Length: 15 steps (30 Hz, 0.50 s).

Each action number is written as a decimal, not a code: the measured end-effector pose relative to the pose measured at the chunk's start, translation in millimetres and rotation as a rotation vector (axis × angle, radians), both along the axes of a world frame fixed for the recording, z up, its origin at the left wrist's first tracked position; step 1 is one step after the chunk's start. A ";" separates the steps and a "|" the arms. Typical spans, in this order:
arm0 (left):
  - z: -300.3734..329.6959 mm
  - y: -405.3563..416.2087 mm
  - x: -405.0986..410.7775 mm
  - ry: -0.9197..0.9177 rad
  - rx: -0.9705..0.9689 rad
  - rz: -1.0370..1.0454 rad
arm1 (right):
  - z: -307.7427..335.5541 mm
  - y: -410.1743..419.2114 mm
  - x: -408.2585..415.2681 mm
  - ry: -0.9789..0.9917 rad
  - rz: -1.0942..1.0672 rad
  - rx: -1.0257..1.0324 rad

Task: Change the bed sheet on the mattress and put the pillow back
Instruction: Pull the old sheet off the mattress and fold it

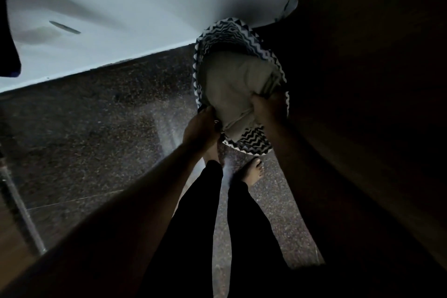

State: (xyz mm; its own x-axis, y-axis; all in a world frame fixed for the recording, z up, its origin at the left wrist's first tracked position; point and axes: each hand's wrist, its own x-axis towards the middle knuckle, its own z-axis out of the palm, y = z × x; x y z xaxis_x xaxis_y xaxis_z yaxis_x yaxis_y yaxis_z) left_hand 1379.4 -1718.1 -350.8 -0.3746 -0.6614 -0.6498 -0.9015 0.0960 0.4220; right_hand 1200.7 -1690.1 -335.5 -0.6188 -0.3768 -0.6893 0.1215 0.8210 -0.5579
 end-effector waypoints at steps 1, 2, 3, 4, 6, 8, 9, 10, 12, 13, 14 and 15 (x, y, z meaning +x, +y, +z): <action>-0.3 -1.4 1.2 0.013 0.048 0.060 | -24.9 6.0 3.8 -0.099 -0.057 0.016; -0.9 -2.2 3.1 0.033 0.096 0.108 | -74.9 18.7 6.1 -0.191 -0.117 0.020; -0.7 -2.3 5.2 0.063 0.142 0.150 | -107.4 26.5 8.9 -0.273 -0.160 0.029; -0.3 -2.5 6.9 0.099 0.180 0.191 | -125.3 30.2 11.9 -0.340 -0.197 0.028; -2.9 -3.7 8.6 0.145 0.212 0.264 | -140.2 30.2 16.6 -0.460 -0.282 0.019; -5.8 -4.5 8.9 0.166 0.220 0.324 | -90.0 9.2 23.7 -0.462 -0.269 0.014; -6.4 -5.1 8.8 0.179 0.218 0.334 | -83.3 4.4 24.9 -0.440 -0.242 0.010; -7.0 -5.4 9.2 0.203 0.210 0.330 | -76.1 0.0 25.7 -0.422 -0.225 0.016; -6.3 -5.5 10.4 0.243 0.163 0.293 | -78.8 -3.0 24.1 -0.423 -0.175 0.035; -5.6 -5.1 11.1 0.254 0.129 0.282 | -81.3 -0.6 24.5 -0.411 -0.115 0.033; -5.3 -5.0 11.6 0.256 0.105 0.282 | -79.3 4.8 21.3 -0.431 -0.035 0.063; -4.3 -4.2 11.4 0.250 0.092 0.285 | -83.3 12.9 19.5 -0.430 0.026 0.107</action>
